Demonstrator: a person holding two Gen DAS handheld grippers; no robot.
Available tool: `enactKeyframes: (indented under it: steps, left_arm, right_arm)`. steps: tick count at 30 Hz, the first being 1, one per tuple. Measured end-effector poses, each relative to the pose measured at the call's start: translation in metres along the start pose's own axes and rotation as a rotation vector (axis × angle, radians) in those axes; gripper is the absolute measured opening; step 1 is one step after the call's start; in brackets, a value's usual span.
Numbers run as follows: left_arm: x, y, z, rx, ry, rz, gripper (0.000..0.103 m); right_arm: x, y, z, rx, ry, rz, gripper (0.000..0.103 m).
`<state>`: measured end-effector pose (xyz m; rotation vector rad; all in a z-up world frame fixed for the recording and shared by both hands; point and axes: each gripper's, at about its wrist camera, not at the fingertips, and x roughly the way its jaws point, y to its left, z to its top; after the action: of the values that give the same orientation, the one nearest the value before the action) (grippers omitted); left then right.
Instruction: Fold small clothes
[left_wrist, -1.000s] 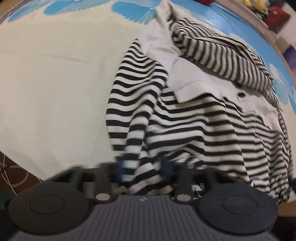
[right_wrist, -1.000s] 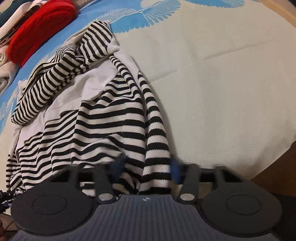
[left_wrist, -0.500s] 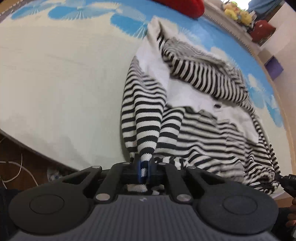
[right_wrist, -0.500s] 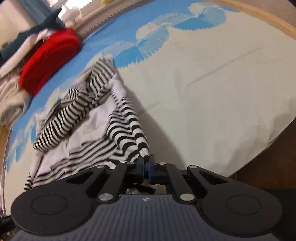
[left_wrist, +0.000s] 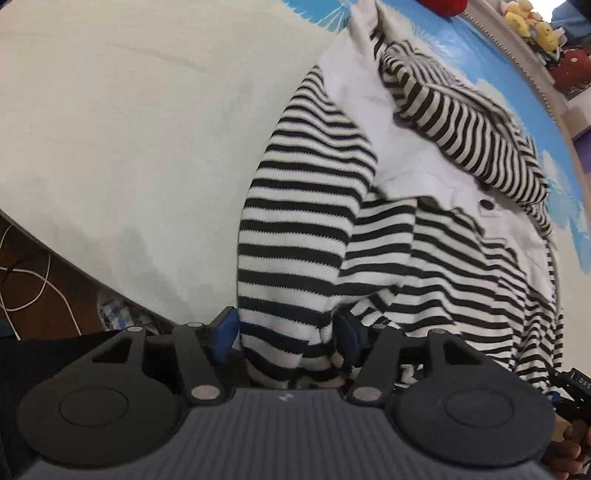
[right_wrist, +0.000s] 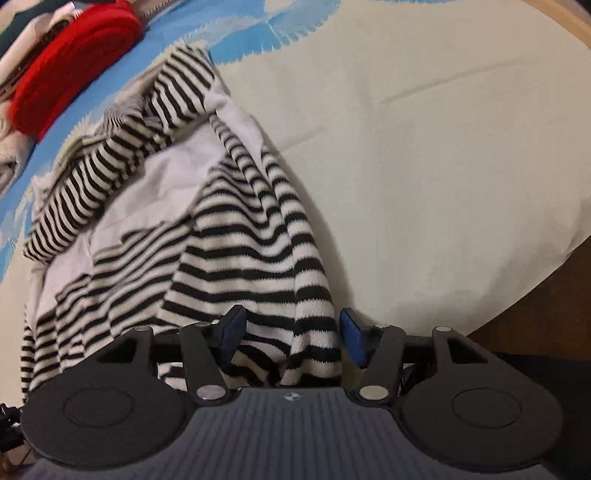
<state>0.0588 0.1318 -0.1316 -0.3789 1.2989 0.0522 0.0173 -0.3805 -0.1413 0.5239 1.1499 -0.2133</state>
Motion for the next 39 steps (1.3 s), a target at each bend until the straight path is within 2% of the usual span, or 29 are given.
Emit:
enactKeyframes:
  steps: [3,4,5,6,7,8,10,11,15,23,27,29,32,36,39]
  left_arm:
    - [0.003,-0.005,-0.003,0.039,0.005,0.008,0.064]
    - [0.004,-0.007,-0.004,0.050,0.003,0.013,0.064]
    - [0.004,-0.008,-0.005,0.058,-0.002,0.019,0.063]
    - [0.003,-0.008,-0.005,0.062,-0.005,0.024,0.061]
    - [0.002,-0.008,-0.006,0.068,-0.010,0.021,0.047]
    - [0.001,-0.010,-0.007,0.078,-0.013,0.017,0.029]
    - [-0.004,-0.015,-0.010,0.114,-0.025,-0.003,0.011]
    - [-0.009,-0.018,-0.012,0.143,-0.044,-0.001,0.009]
    - [-0.033,-0.031,-0.016,0.232,-0.111,-0.008,0.008]
    - [-0.132,-0.037,-0.012,0.295,-0.291,-0.156,0.007]
    - [-0.188,-0.034,-0.028,0.328,-0.312,-0.239,0.007]
    - [-0.217,-0.031,-0.042,0.349,-0.300,-0.265,0.007]
    - [-0.247,-0.023,-0.056,0.358,-0.297,-0.345,0.007]
    - [-0.235,-0.022,-0.036,0.318,-0.274,-0.353,0.008]
    - [-0.194,-0.032,0.005,0.278,-0.254,-0.319,0.009]
  right_arm:
    - [0.001,0.008,-0.001,-0.047,-0.009,-0.019,0.057]
    - [0.001,0.010,-0.002,-0.061,-0.013,-0.026,0.050]
    - [0.001,0.011,-0.003,-0.074,-0.014,-0.028,0.039]
    - [0.001,0.013,-0.004,-0.086,-0.012,-0.028,0.033]
    - [0.001,0.013,-0.005,-0.096,-0.011,-0.024,0.021]
    - [0.001,0.015,-0.006,-0.107,-0.008,-0.018,0.015]
    - [-0.001,0.017,-0.006,-0.127,-0.020,-0.019,0.013]
    - [-0.004,0.017,-0.006,-0.133,-0.032,-0.021,0.013]
    - [-0.024,0.014,-0.002,-0.098,-0.095,-0.002,0.012]
    - [-0.115,0.010,0.018,-0.080,-0.287,0.156,0.011]
    - [-0.166,0.005,0.014,-0.109,-0.328,0.205,0.010]
    - [-0.194,-0.004,0.006,-0.111,-0.324,0.244,0.010]
    - [-0.237,-0.020,-0.009,-0.106,-0.306,0.299,0.010]
    - [-0.252,-0.022,-0.005,-0.109,-0.308,0.320,0.011]
    - [-0.219,-0.011,0.025,-0.113,-0.291,0.302,0.011]
